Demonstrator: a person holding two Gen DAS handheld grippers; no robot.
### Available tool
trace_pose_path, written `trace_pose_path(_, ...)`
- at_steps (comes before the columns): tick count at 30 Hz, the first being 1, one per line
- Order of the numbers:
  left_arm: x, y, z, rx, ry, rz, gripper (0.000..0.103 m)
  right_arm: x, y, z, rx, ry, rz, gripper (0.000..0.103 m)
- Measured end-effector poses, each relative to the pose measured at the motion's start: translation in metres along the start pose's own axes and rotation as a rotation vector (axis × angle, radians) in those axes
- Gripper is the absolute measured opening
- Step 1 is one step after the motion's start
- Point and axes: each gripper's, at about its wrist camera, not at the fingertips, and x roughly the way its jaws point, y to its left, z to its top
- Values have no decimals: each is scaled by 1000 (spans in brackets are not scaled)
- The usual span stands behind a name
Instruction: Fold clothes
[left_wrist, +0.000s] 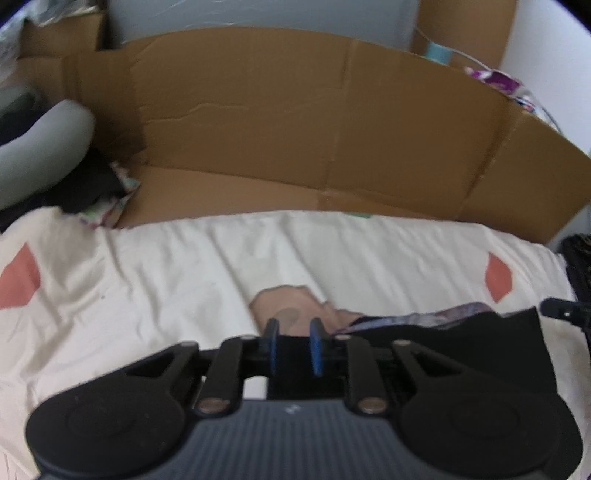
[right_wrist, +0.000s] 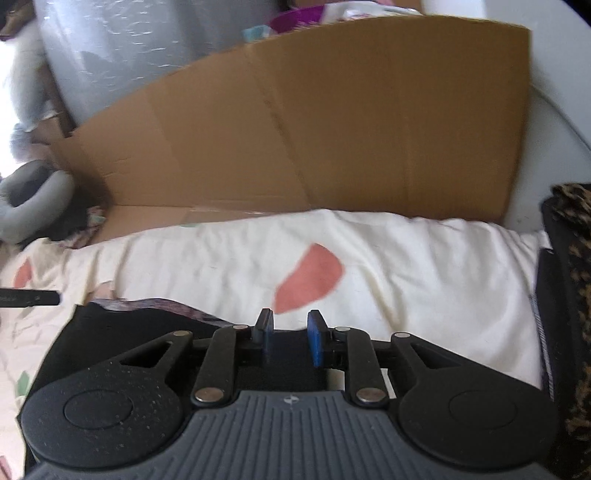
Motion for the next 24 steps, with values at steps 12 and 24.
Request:
trace_pose_path(12,5,-37,-2,-17,-4,-118,34,15,41,5,-79,43,133,38)
trace_pose_path(24,24,-53,-18,9,14,-145,33,42,77,1,-196,98,169,33)
